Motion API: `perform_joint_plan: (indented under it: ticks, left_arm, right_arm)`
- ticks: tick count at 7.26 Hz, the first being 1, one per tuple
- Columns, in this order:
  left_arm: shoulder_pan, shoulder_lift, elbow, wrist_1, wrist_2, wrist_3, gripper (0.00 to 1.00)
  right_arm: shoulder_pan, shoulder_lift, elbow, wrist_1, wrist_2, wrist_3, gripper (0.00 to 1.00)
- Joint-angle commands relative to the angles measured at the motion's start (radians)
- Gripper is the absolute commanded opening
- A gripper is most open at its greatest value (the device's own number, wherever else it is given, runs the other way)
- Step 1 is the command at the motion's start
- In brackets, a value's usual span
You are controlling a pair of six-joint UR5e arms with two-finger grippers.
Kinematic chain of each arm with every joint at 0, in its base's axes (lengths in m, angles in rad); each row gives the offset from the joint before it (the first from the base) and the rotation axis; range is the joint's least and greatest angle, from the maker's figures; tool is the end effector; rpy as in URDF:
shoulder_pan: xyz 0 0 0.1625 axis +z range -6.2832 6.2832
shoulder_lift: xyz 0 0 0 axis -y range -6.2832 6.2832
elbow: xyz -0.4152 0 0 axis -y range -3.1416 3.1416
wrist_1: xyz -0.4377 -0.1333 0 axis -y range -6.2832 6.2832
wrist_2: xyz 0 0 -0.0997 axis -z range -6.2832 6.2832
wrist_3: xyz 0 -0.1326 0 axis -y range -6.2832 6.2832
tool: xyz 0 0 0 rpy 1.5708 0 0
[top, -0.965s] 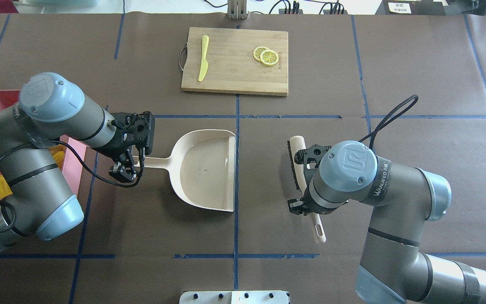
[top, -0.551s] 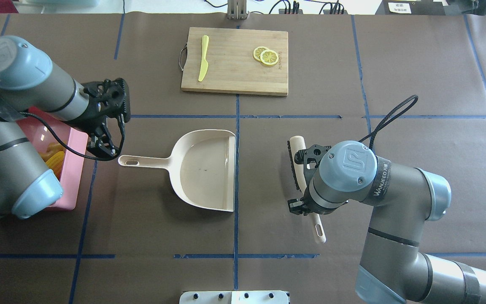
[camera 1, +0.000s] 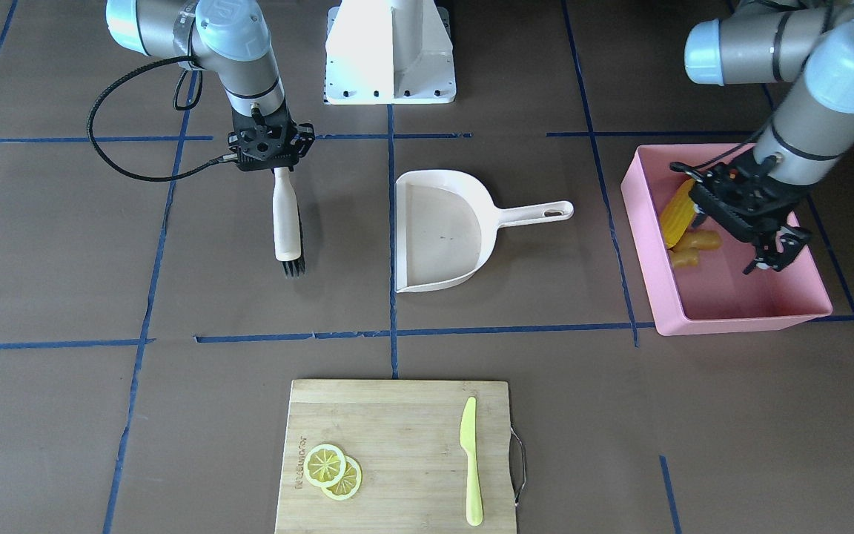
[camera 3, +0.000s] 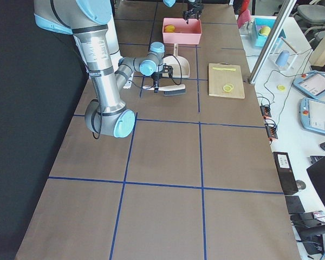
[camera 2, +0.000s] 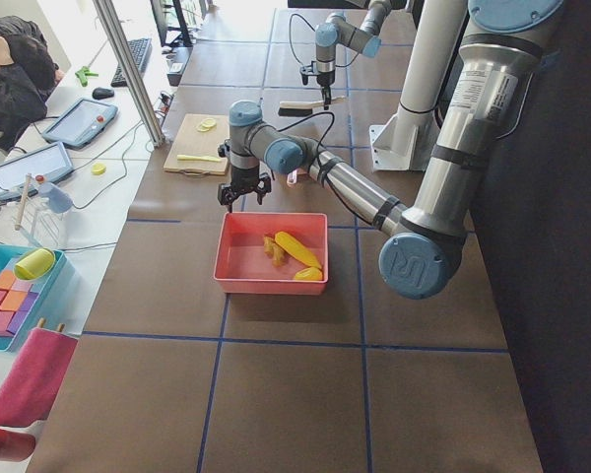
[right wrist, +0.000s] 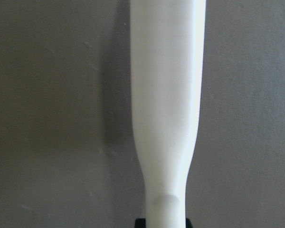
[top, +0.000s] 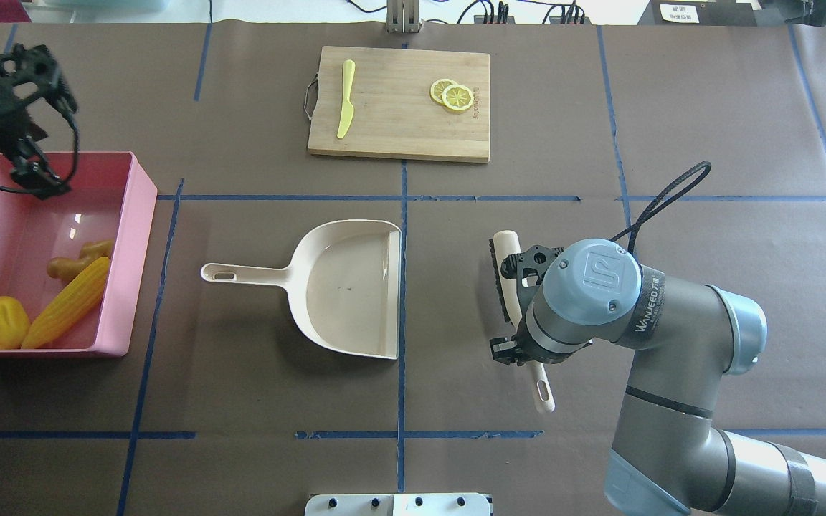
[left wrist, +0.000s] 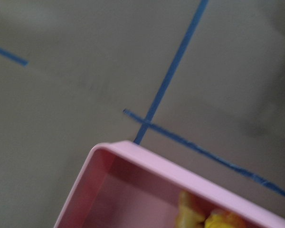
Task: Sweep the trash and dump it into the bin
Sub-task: 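Open the left gripper, release the dustpan handle and lift away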
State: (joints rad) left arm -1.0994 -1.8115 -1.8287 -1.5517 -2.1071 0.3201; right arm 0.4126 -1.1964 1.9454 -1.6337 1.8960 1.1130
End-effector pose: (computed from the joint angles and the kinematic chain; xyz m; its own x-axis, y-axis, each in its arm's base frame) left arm 0.2252 -0.5861 0.4116 0.4986 0.8186 -0.2851 -0.5897 0.5614 0.5806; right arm -0.5399 -0.3356 0.2850 0.7218 -0.1412 0.6775 0.1387 0.9886 0.0583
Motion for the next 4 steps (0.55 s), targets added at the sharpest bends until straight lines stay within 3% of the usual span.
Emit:
perform_joint_plan:
  ticks: [1,4]
  left_arm:
    - [-0.234,0.099,0.110,0.001,-0.094,0.002,1.00]
    - [-0.475,0.165,0.343,-0.022,-0.152,0.017,1.00]
  right_arm:
    - [0.002,0.000,0.000,0.000,0.000,-0.001,0.00]
    - [0.006,0.001,0.004,0.000,0.000,-0.001,0.00]
